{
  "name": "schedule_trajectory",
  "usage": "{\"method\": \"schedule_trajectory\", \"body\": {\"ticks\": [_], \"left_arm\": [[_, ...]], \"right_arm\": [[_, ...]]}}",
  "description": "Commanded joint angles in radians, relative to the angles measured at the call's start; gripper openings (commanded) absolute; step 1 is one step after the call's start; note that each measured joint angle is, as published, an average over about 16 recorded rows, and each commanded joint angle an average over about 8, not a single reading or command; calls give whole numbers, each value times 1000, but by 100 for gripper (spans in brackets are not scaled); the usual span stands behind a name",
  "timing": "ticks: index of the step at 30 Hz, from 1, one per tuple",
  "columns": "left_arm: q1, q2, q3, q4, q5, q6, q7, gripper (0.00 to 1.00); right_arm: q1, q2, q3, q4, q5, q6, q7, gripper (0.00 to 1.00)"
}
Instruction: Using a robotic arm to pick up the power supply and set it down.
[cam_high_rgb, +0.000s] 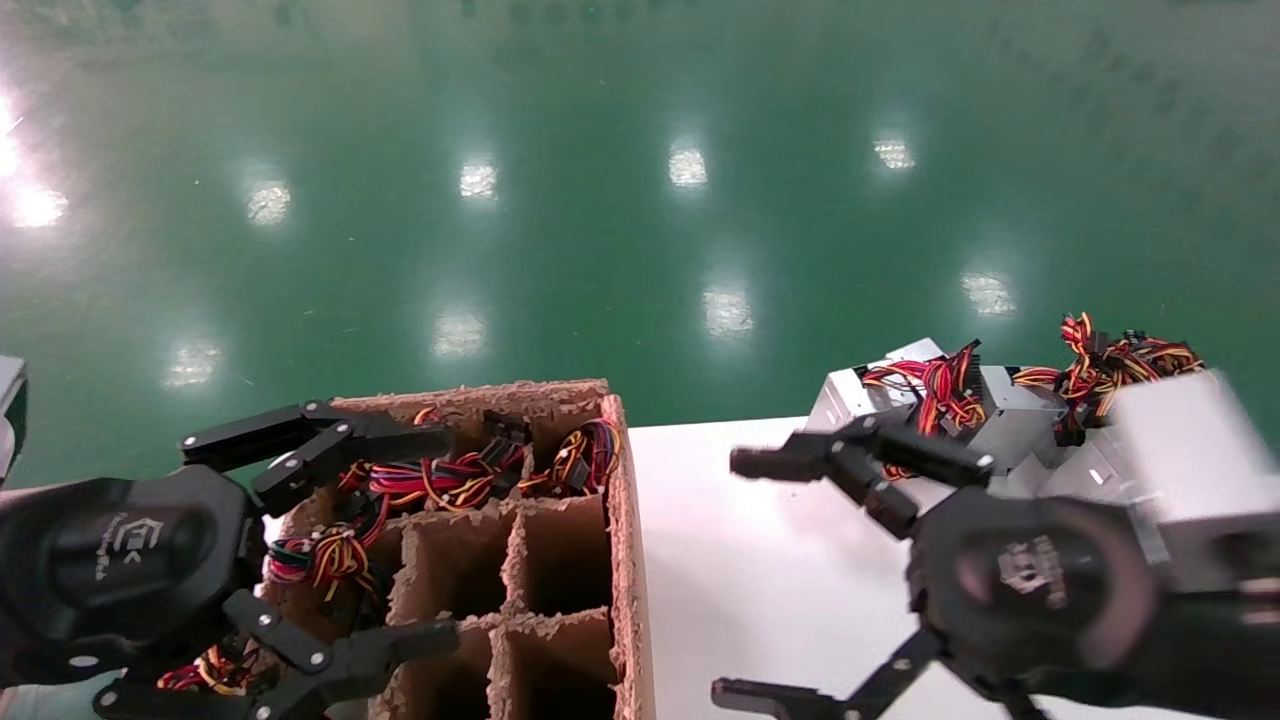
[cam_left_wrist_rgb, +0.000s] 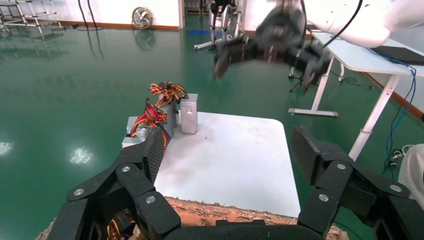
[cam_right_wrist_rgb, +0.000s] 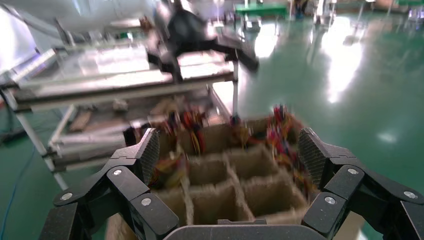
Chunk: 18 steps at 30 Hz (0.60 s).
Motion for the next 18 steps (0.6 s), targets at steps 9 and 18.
{"method": "schedule_trajectory", "body": {"ticks": [9, 18], "left_arm": [[0, 0, 0, 0, 0, 0, 0, 0], [0, 0, 0, 0, 0, 0, 0, 0]], "right_arm": [[44, -102, -76, -91, -114, -10, -44, 100], [110, -279, -185, -191, -216, -41, -55, 100]]}}
